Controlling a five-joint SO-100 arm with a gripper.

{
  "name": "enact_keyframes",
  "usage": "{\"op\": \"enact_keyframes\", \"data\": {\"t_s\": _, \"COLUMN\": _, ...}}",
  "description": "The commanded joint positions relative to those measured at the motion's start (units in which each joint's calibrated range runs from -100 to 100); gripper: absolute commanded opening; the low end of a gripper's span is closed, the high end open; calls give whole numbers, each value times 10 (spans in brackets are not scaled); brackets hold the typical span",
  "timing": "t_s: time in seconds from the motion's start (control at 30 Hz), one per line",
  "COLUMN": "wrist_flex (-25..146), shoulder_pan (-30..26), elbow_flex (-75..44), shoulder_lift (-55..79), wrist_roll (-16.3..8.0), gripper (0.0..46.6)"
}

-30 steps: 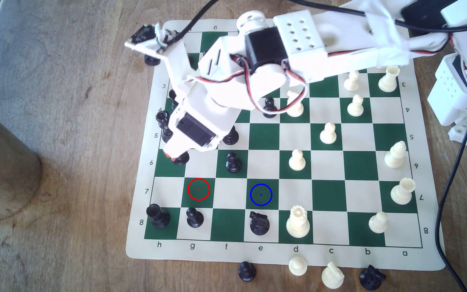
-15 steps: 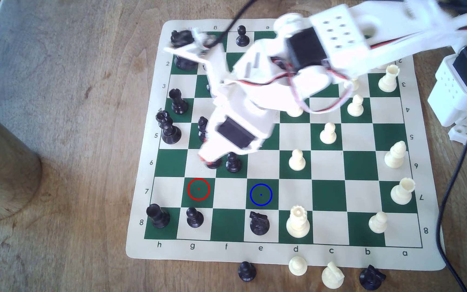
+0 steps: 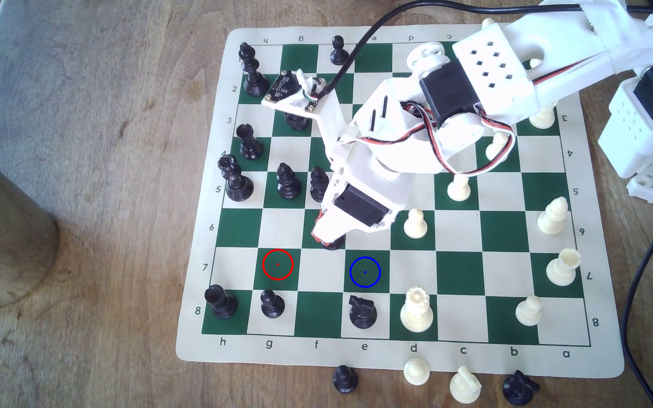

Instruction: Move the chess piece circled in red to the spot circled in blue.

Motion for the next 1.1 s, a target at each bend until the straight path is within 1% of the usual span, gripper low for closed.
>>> {"op": "enact_keyframes", "data": {"t_s": 0.0, "wrist_flex": -10, "shoulder_pan": -5, "elbow_flex": 6, "shoulder_lift": -32, "wrist_roll": 5, "gripper": 3}}
{"op": "enact_keyframes", "data": {"t_s": 0.23, "wrist_flex": -10, "shoulder_pan": -13, "elbow_flex": 41, "shoulder_lift": -35, "wrist_roll": 6, "gripper": 4}}
{"op": "enact_keyframes", "data": {"t_s": 0.53, "wrist_flex": -30, "shoulder_pan": -38, "elbow_flex": 48, "shoulder_lift": -4, "wrist_roll": 6, "gripper": 4}}
{"op": "enact_keyframes", "data": {"t_s": 1.07, "wrist_flex": -40, "shoulder_pan": -33, "elbow_flex": 45, "shoulder_lift": 43, "wrist_roll": 9, "gripper": 4}}
